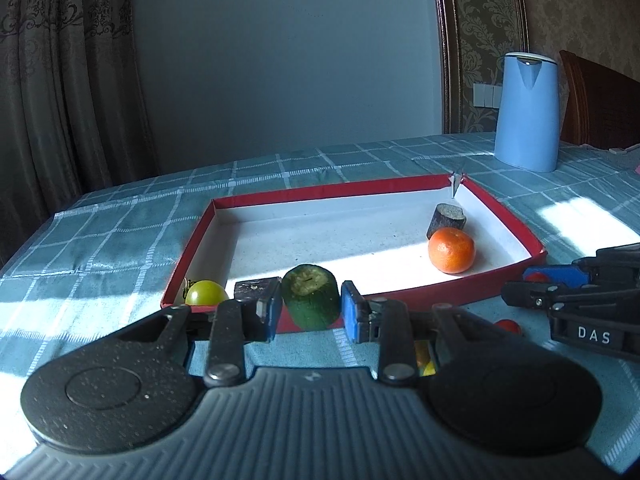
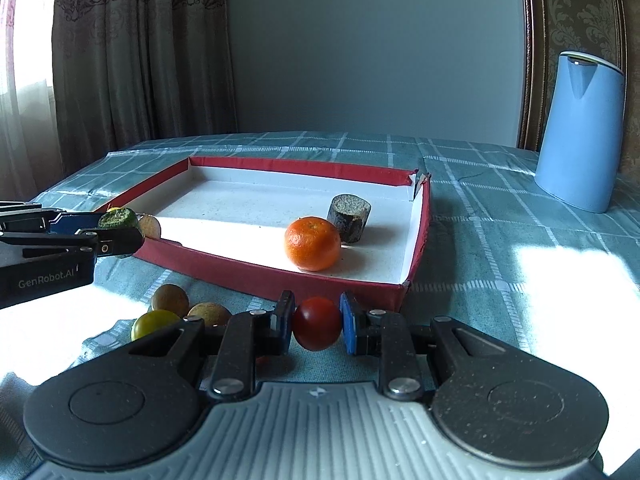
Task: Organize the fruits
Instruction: 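Hold the cherry tomato in the right gripper while the left gripper grasps the cucumber piece, then lower the green cucumber piece into the red tray and open the left gripper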
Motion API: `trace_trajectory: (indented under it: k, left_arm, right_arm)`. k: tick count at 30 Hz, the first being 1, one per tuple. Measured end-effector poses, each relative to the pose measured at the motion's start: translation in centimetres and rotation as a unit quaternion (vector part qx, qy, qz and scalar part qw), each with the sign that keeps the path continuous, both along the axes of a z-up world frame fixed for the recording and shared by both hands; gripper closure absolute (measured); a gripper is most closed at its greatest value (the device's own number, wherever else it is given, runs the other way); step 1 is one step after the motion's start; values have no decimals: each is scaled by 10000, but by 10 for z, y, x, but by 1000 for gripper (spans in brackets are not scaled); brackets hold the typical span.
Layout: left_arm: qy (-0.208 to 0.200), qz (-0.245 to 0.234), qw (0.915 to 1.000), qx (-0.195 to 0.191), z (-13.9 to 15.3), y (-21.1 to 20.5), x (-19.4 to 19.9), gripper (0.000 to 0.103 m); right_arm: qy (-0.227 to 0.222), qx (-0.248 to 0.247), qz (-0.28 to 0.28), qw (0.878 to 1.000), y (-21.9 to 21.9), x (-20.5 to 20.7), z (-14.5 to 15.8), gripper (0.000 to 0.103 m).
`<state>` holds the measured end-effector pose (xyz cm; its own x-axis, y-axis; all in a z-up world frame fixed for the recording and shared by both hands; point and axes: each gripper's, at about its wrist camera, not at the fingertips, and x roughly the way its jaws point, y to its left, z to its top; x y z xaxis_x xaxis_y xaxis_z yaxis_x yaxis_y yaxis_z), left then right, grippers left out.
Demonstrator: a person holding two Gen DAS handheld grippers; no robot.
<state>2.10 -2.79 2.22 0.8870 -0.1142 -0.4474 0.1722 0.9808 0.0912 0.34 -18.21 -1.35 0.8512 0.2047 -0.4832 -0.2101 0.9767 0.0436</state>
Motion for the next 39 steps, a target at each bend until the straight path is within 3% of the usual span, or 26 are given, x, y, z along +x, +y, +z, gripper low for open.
trace_trajectory:
  k: [11, 23, 26, 27, 29, 32, 34, 36, 39]
  left_arm:
    - [23, 556, 9982, 241, 4, -8, 51, 74]
    - [622, 957, 9930, 318, -16, -1, 99, 73]
    - [580, 955, 9931, 370, -17, -1, 96, 65]
    - [556, 932, 9934, 368, -17, -2, 94, 56]
    - [430, 908, 9941, 409, -15, -3, 89, 48]
    - [266, 884, 9947, 462, -13, -5, 82, 24]
    - [184, 857, 9949, 505, -12, -6, 77, 24]
    - [160, 844, 9950, 503, -11, -6, 73, 16]
    - [139, 854, 9950, 498, -10, -4, 67, 15]
  right_arm:
    - [-30, -11, -10, 10000, 0, 0, 1, 79]
    - [38, -62, -3, 10000, 1, 3, -1, 79]
    - [69, -59, -7, 10000, 1, 4, -1, 79]
    - [87, -55, -13, 9999, 1, 4, -2, 79]
    - [114, -26, -23, 9999, 0, 5, -2, 79]
    - [159, -14, -30, 9999, -1, 6, -3, 79]
    - [195, -3, -32, 9998, -1, 7, -3, 79]
    - [212, 21, -40, 9998, -2, 8, -4, 79]
    - [209, 23, -44, 9998, -2, 8, -4, 79]
